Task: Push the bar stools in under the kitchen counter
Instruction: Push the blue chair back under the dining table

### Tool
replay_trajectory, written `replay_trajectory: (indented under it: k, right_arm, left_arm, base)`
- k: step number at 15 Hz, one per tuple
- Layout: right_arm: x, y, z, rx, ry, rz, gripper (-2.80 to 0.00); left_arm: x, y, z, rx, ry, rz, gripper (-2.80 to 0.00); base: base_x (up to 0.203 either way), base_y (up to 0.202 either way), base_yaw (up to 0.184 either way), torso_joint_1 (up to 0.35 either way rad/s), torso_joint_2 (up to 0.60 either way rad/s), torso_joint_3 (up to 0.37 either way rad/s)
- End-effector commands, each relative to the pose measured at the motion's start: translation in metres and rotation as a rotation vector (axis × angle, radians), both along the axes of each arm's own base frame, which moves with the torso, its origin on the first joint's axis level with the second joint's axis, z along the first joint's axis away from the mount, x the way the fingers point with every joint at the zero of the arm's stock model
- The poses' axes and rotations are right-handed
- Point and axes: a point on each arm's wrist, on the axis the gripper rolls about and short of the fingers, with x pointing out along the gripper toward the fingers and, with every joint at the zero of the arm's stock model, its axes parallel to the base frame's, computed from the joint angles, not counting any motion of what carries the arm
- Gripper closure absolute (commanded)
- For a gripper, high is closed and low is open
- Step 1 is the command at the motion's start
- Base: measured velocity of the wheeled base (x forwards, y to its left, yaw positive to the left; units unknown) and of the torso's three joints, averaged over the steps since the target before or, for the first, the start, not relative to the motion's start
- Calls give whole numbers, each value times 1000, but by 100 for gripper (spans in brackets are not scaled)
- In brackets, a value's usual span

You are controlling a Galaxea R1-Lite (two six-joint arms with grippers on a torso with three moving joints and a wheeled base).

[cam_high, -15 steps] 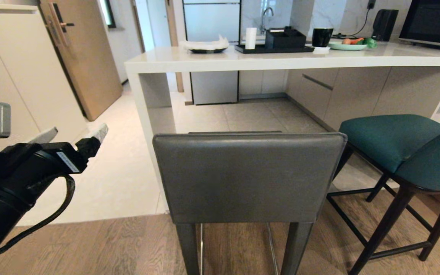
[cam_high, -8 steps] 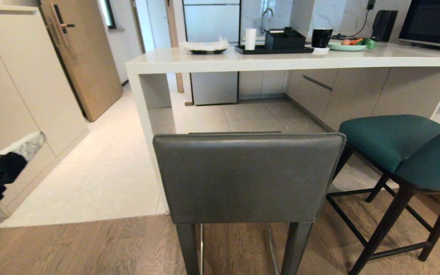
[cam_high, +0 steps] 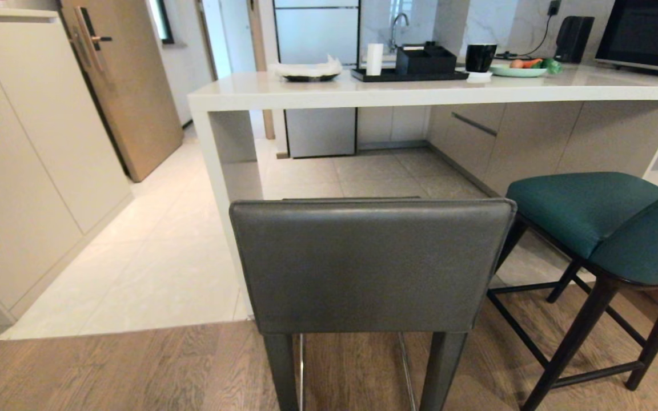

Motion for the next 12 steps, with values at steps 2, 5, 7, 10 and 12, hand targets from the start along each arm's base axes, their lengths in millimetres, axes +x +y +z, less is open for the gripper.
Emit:
replay_trajectory:
  k: [2,5,7,10,12]
  right_arm:
    - [-40,1,-18,-35,-71,38,-280]
    - [-55,0,-45,-43,-49,61,-280]
    - [-56,-1,-78,-133,-34,26,-280]
    - [-42,-4,-115,-233,39,-96,-280]
    - [-33,-6,-131,-226,107,-152,-280]
  left_arm:
    - [-30,1,-23,24,-48,-6,-280]
    - [-52,-1,-58,54,-13,-34,-280]
    - [-57,-2,-86,62,40,-52,-280]
    - [-48,-2,-112,66,153,-72,-280]
    - [-44,-2,-123,71,193,-90,-280]
  base:
    - [0,0,0,0,0,0]
    - [0,0,0,0,0,0]
    - [0,0,0,0,0,0]
    - [0,0,0,0,0,0]
    - [0,0,0,0,0,0]
